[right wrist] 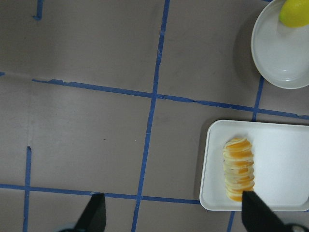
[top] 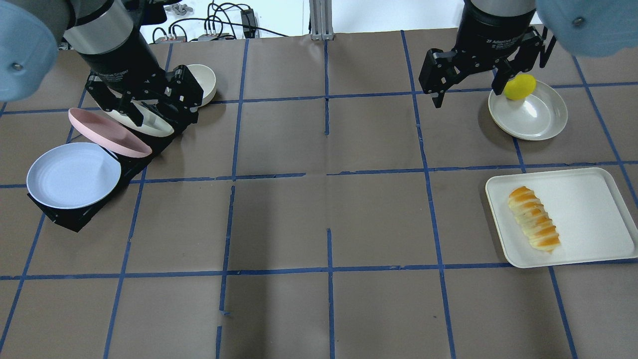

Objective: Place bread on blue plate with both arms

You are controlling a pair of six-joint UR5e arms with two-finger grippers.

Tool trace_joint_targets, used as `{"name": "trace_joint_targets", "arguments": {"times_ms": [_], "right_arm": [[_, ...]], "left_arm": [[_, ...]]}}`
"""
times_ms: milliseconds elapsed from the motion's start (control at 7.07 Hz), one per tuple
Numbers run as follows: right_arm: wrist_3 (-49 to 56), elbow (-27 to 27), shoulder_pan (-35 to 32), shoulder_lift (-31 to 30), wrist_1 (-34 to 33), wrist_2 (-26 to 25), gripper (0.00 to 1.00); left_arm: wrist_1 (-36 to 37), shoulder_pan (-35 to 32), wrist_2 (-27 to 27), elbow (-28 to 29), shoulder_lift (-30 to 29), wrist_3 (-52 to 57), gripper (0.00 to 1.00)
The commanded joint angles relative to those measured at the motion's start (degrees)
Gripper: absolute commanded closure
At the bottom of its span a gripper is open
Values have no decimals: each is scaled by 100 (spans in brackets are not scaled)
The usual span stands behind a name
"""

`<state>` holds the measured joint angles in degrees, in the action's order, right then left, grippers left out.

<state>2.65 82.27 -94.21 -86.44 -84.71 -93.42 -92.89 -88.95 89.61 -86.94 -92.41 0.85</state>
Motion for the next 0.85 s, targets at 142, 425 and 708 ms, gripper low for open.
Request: {"name": "trace_joint_targets", "arguments": {"times_ms": [142,425,708], "right_arm": [[-292,323,51,-197,-54,87,2],[-274,351,60,-216,-159,87,1],[405,421,618,-155,-177,105,5]], "left_arm": [[-1,0,-14,-33,4,2,0],[-10,44,47,-51,-5,72,0],[-132,567,109,-60,13,561,0]]}}
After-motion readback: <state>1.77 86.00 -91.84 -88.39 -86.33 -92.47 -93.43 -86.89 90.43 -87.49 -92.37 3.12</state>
